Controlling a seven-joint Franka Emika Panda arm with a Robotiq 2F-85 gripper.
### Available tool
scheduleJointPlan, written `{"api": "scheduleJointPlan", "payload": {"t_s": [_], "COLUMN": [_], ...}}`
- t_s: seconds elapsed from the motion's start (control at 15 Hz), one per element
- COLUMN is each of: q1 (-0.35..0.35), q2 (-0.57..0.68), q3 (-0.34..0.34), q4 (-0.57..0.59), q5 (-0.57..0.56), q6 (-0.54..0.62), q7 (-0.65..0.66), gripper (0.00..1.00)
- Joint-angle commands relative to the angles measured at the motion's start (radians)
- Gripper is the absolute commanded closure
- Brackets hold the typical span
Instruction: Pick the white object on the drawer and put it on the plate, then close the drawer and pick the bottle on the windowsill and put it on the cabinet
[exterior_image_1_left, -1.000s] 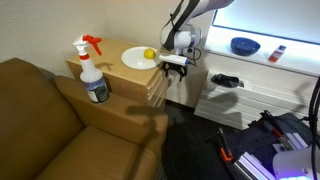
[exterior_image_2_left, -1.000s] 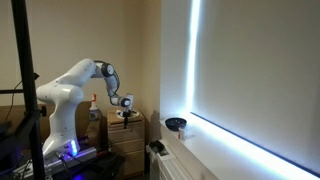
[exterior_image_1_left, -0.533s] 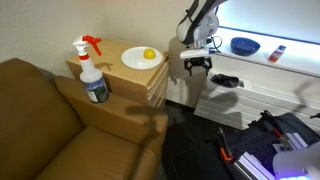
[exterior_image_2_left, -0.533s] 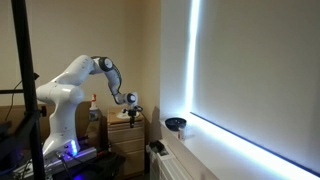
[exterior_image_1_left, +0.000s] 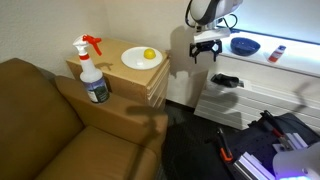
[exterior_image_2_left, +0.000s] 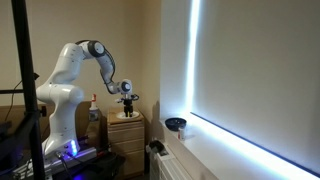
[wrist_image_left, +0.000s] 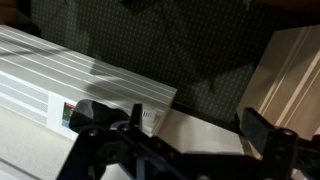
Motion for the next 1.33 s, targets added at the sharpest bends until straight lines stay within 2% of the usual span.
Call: {"api": "scheduleJointPlan", "payload": {"t_s": [0.0, 0.13, 0.27, 0.33, 0.53, 0.67, 1.07, 1.27], "q1": [-0.026, -0.064, -0.103, -0.119, -0.151, -0.187, -0.397, -0.488], "q2": [-0.177, -0.26, -0.355, -0.242, -0.338, -0.257, -0.226, -0.214], "q3": [-0.025, -0.035, -0.02, 0.014, 0.024, 0.021, -0.11, -0.165], "q4": [-0.135, -0.178, -0.244, -0.147, -0.204, -0.139, -0.116, -0.066], "q5": [-0.067, -0.096, -0.1, -0.087, -0.085, -0.061, 0.021, 0.124], "q6": [-0.001, -0.008, 0.043, 0.003, 0.007, -0.054, -0.045, -0.072], "q7": [0.147, 0.241, 0.317, 0.257, 0.288, 0.37, 0.32, 0.29], "gripper": [0.0, 0.0, 0.0, 0.0, 0.0, 0.0, 0.0, 0.0]}}
